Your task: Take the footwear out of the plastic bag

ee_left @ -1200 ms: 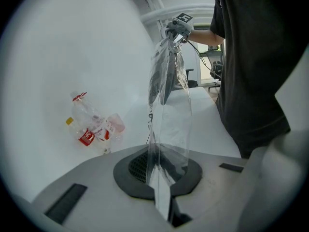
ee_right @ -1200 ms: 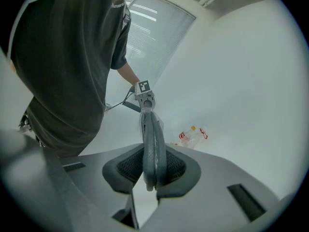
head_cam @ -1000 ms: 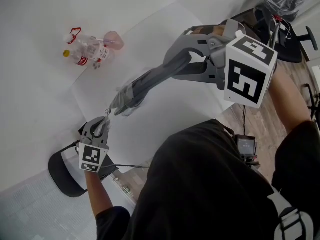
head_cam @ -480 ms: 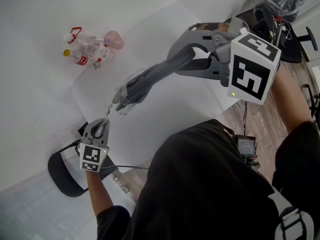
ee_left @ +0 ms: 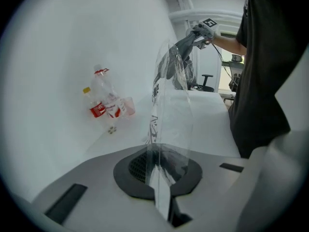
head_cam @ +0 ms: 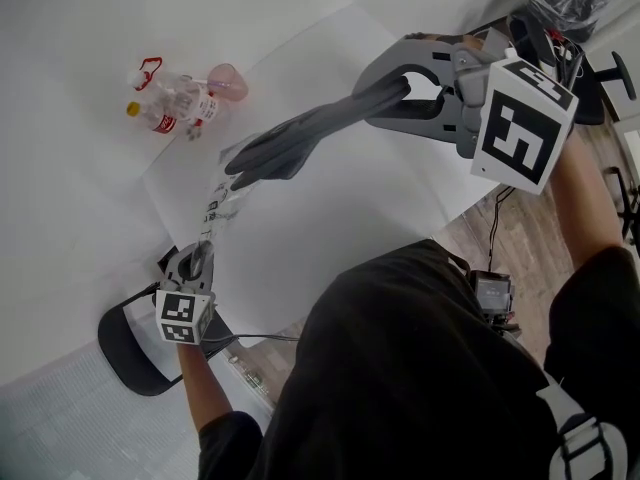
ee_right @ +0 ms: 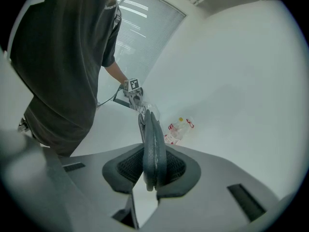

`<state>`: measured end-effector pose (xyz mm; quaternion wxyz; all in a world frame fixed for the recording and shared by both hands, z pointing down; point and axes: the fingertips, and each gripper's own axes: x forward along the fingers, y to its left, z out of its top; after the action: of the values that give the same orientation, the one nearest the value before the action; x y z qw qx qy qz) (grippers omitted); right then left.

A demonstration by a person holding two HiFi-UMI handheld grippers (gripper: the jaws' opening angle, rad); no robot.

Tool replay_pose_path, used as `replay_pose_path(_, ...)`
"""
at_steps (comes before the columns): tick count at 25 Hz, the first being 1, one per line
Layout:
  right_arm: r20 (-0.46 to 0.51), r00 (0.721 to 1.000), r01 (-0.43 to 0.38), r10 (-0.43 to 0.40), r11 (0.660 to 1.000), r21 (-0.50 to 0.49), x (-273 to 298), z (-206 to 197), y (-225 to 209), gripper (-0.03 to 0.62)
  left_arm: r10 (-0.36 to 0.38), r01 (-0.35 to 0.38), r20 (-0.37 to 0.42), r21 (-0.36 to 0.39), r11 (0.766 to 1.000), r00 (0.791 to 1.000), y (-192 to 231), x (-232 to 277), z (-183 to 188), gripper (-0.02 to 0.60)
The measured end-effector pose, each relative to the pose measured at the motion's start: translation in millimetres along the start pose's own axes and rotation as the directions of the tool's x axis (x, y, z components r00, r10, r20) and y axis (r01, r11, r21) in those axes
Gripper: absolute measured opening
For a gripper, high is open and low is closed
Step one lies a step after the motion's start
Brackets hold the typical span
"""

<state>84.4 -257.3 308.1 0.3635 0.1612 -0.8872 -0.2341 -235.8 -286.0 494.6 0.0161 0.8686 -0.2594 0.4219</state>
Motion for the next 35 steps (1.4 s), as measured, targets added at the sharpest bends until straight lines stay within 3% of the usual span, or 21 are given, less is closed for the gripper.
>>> replay_pose_path(4, 0.005, 0.995, 0.097, -0.097, 0.993, 0.062, -8.5, -12.4, -13.8, 0.078, 0.104, -0.105, -0.016, -0.13, 0.986, 0.994, 19.9, -5.0, -2.0, 0.023)
replay_pose_path(8, 0.004, 0.968, 0.247, -0.25, 0.957, 0.155, -17.3, -22.0, -29.5, 0.078, 0.237, -0.236, -0.025, -0.252, 0.939, 0.971, 36.0, -15.9, 13.8, 0.023)
replay_pose_path(14, -0.005, 0.877, 0.464, -0.48, 0.844, 0.271, -18.1, -23.0, -38.3, 0.078, 0.343, -0.341, -0.062, -0.373, 0.863, 0.937, 38.8, -15.7, 21.6, 0.023)
replay_pose_path(18, -0.038, 0.812, 0.557, -0.582, 0.755, 0.345, -18.9, -28.9, -38.3, 0.078, 0.348, -0.344, -0.072, -0.431, 0.835, 0.935, 24.5, -4.8, 31.0, 0.023)
replay_pose_path(21, -0.057, 0.782, 0.584, -0.621, 0.697, 0.416, -10.7, -37.2, -31.4, 0.078, 0.327, -0.32, -0.069, -0.468, 0.824, 0.943, 10.0, 8.9, 35.8, 0.023)
replay_pose_path(26, -0.098, 0.786, 0.568, -0.61, 0.65, 0.506, 13.1, -57.2, -3.2, 0.078, 0.284, -0.276, -0.07, -0.536, 0.798, 0.956, -17.1, 32.6, 34.1, 0.023)
replay_pose_path(31, -0.179, 0.803, 0.532, -0.569, 0.547, 0.646, 43.8, -87.2, 46.1, 0.078, 0.195, -0.222, -0.109, -0.541, 0.811, 0.975, -54.1, 61.6, 17.5, 0.023)
replay_pose_path(35, -0.237, 0.826, 0.512, -0.512, 0.504, 0.695, 63.6, -107.9, 78.1, 0.077, 0.143, -0.198, -0.142, -0.548, 0.813, 0.979, -72.7, 72.1, 2.9, 0.023)
